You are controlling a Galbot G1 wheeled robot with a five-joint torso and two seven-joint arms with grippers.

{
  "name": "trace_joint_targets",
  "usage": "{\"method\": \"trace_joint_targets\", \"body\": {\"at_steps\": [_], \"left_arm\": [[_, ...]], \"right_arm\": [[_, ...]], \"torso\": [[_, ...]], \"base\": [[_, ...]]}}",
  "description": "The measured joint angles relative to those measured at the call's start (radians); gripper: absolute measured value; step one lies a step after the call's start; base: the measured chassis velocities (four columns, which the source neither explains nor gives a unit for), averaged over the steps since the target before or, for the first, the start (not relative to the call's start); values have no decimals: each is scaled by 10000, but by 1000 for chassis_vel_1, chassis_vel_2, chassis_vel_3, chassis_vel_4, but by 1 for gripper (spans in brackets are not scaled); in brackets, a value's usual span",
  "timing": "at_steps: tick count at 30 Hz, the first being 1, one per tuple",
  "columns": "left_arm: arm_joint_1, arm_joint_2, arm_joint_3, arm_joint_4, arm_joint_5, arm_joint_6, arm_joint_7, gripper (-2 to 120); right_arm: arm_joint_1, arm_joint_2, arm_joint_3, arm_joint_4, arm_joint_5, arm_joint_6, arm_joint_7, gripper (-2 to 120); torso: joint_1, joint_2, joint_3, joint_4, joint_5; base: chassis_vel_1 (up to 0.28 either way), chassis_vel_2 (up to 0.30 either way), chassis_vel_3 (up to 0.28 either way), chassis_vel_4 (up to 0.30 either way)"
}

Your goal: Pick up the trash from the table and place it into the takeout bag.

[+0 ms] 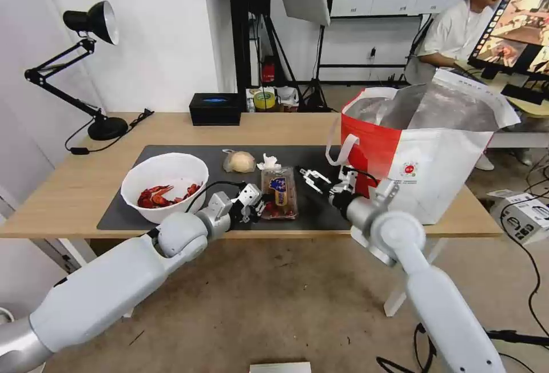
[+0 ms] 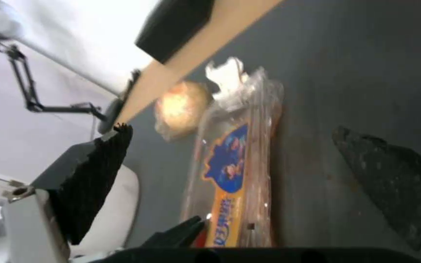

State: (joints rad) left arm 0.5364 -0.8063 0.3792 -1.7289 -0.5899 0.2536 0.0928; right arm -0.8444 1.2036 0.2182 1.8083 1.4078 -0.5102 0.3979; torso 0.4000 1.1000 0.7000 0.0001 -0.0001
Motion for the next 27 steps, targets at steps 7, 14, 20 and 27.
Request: {"method": "trace_joint_targets", "body": {"at_steps": [7,14,20,27], "left_arm": [[57,-23,-6,-27,-15,-27,-5,0],[70,-18,-17,-24,-30,-69,-5,0],[144,18,-49,-87,-30,-86,-7,0],[195,105,-126,-132,-43,-163,-1,0]], "right_arm": [[313,323,-216,-555,115,-448,432,100],[498,535,-398,-774,154,-814,523,100],[657,737,-506,-943,172,-1023,713,100],[897,1009,-589,-1175,180,-1046,922,100]], "torso": [[0,0,0,0,1],[0,0,0,-1,0],[0,0,0,-1,0],[0,0,0,-1,0]], "base": [[0,0,0,0],[0,0,0,0],[0,0,0,0],[0,0,0,0]]}}
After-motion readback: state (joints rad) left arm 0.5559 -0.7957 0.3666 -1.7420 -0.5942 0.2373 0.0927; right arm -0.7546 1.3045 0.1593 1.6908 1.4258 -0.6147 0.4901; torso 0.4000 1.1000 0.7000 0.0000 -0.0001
